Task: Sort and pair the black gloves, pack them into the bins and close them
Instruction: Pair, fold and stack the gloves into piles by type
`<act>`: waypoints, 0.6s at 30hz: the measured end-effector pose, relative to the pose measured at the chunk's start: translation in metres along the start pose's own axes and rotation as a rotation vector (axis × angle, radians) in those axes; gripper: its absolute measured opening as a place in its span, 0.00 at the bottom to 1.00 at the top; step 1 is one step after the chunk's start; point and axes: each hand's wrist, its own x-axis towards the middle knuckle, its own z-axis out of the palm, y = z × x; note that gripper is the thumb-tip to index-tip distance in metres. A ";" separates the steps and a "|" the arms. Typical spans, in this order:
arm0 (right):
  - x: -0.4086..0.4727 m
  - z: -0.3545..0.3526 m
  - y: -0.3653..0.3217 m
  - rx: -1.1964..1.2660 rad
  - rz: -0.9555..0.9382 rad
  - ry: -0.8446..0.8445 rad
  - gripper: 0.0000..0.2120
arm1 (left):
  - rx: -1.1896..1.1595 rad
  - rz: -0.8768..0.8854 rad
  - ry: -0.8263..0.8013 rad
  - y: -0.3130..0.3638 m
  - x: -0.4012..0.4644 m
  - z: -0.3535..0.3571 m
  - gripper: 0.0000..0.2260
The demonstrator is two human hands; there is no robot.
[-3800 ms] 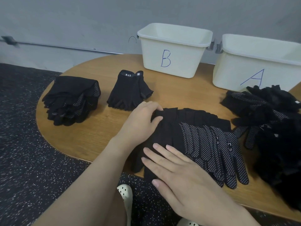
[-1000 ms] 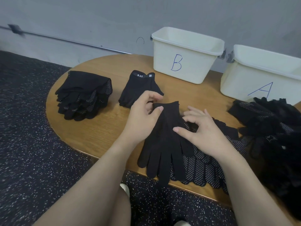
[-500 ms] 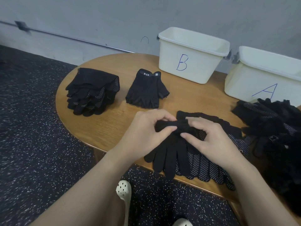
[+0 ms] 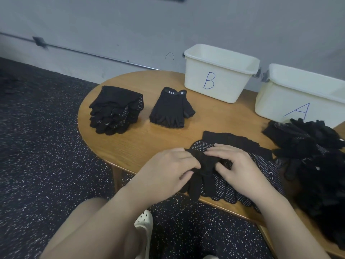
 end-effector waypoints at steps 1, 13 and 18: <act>-0.001 0.000 0.000 -0.010 -0.004 -0.005 0.21 | 0.023 0.012 -0.013 0.001 0.000 0.000 0.09; -0.033 0.006 0.006 -0.244 -0.065 -0.057 0.26 | 0.018 -0.022 -0.116 -0.002 -0.001 0.000 0.08; -0.034 0.008 0.005 -0.260 -0.051 -0.031 0.26 | 0.015 0.032 -0.061 0.004 0.001 -0.001 0.06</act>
